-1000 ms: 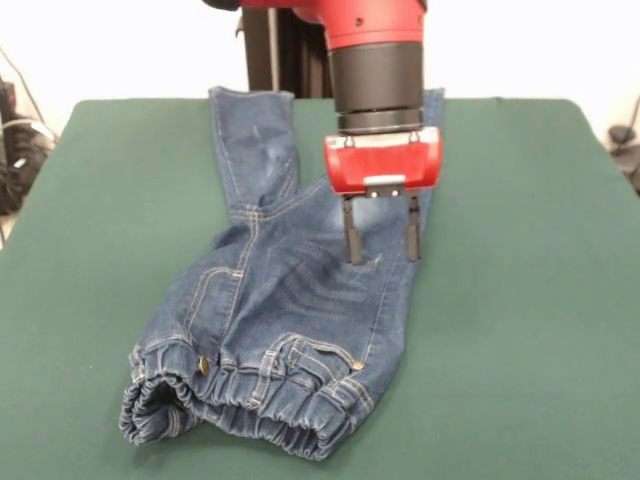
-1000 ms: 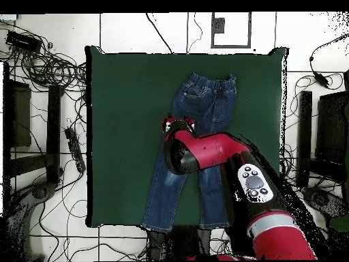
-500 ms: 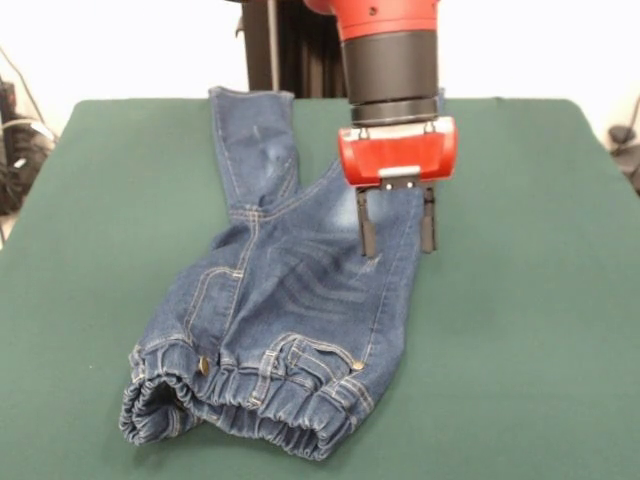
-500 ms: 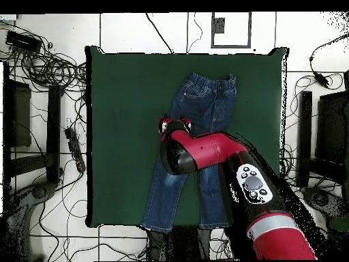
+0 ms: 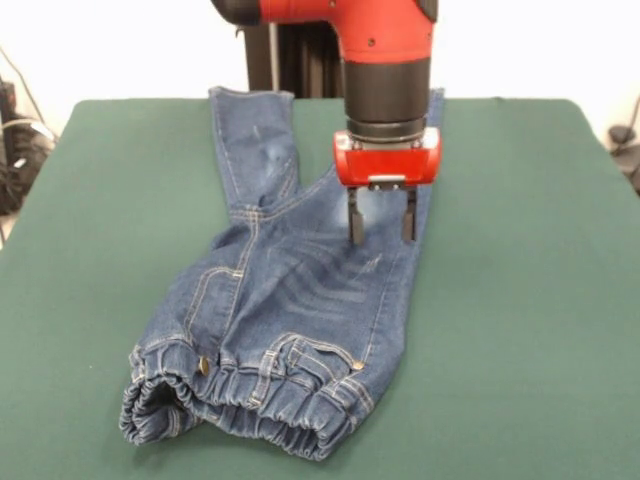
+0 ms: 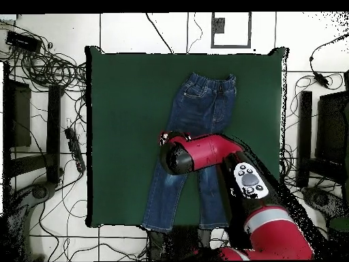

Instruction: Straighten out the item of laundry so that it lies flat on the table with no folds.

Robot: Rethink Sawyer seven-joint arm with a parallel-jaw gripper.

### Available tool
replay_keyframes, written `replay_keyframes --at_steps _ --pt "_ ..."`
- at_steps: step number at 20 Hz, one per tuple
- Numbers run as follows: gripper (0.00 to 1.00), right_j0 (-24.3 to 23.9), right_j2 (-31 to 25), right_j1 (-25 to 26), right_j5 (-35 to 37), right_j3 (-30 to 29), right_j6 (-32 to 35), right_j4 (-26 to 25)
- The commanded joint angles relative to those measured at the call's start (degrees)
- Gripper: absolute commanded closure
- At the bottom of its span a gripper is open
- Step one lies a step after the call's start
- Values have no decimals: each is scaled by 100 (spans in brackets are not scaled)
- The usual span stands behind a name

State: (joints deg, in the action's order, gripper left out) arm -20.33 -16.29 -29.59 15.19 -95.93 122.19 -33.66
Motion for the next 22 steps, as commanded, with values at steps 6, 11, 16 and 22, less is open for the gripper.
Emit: replay_keyframes --at_steps 6,11,16,22 --pt "0 266 -707 589 -152 91 -169 -199" --pt "0 546 -385 312 -1244 74 246 -435" --pt "0 523 -399 119 -1461 -44 275 -413" --pt "0 260 -715 122 -794 -145 -7 -168"
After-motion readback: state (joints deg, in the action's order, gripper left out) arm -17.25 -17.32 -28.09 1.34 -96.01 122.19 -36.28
